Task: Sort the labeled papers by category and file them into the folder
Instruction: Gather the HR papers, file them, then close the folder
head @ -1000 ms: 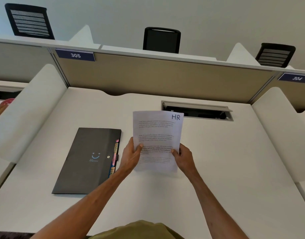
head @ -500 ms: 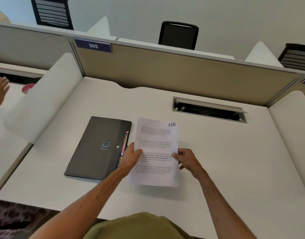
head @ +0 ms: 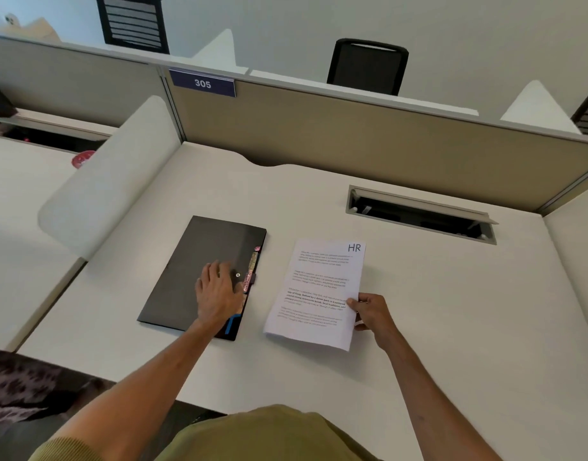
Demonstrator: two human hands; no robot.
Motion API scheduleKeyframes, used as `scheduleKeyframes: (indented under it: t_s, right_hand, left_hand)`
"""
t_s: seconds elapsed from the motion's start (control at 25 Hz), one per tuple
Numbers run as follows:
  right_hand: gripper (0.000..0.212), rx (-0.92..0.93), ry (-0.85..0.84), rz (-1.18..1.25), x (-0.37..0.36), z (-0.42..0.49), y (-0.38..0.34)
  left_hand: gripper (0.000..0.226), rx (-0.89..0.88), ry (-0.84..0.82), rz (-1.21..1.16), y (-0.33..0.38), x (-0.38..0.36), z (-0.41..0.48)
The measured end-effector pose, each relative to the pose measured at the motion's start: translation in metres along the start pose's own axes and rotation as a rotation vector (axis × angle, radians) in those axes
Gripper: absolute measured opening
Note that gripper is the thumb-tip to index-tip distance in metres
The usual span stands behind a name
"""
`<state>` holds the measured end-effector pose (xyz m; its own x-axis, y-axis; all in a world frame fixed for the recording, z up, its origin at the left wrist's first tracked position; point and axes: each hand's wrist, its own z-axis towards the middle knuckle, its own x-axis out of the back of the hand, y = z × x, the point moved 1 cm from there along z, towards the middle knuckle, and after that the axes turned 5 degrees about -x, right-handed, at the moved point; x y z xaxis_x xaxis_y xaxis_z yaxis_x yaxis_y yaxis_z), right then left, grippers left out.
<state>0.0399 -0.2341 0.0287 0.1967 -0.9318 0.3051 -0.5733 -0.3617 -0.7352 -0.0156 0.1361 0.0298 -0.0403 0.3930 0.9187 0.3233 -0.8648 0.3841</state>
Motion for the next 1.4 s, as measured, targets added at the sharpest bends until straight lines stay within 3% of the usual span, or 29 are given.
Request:
scheduleKeyframes:
  t_s: [0.16, 0.36, 0.6, 0.88, 1.16, 1.4]
  right_hand:
    - [0.013, -0.01, -0.006, 0.008, -0.003, -0.001, 0.004]
    - [0.012, -0.02, -0.021, -0.01, -0.003, -0.001, 0.006]
    - [0.011, -0.026, -0.017, -0.009, -0.002, 0.003, 0.01]
    - [0.01, -0.034, -0.005, 0.016, -0.012, 0.012, 0.005]
    - [0.012, -0.04, -0.018, 0.024, -0.016, 0.015, 0.007]
    - [0.011, -0.053, -0.009, 0.031, -0.015, 0.016, 0.01]
  left_hand:
    - [0.06, -0.031, -0.138, 0.076, -0.007, 0.001, -0.001]
    - [0.057, -0.119, -0.15, 0.138, -0.001, 0.008, -0.001]
    - [0.037, -0.215, -0.115, 0.243, 0.011, 0.016, -0.003]
    - [0.038, -0.175, 0.088, 0.212, 0.01, 0.039, -0.006]
    - [0.092, -0.135, 0.022, 0.321, 0.011, 0.043, -0.011]
    - [0.083, -0.155, 0.018, 0.304, 0.018, 0.044, -0.014]
